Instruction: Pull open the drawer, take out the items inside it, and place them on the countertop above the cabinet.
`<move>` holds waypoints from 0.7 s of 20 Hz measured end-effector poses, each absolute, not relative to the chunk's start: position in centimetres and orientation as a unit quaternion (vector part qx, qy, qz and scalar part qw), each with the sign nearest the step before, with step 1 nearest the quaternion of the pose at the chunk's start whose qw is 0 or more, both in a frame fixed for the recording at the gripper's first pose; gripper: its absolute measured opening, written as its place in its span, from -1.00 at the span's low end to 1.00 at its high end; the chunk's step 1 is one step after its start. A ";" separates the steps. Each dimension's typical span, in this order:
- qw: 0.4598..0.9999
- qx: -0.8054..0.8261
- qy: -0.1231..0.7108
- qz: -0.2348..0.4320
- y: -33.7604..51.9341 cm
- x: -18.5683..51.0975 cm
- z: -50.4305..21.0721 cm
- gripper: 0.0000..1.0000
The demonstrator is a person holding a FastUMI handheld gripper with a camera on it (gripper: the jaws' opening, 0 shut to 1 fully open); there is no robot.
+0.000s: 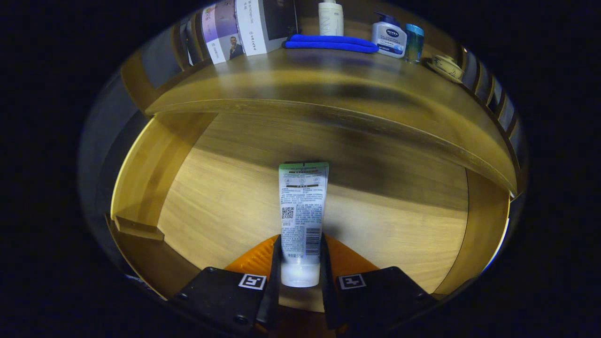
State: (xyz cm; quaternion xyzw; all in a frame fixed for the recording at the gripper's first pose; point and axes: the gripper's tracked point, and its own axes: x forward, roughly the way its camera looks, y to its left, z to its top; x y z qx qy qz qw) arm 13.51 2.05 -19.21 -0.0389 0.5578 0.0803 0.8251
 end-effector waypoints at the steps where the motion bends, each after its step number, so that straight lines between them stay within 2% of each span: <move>1: 0.826 -0.036 0.556 0.088 2.2 13.1 -18.8 -0.17; 14: 0.850 0.025 0.507 0.139 2.5 9.9 -13.0 -0.17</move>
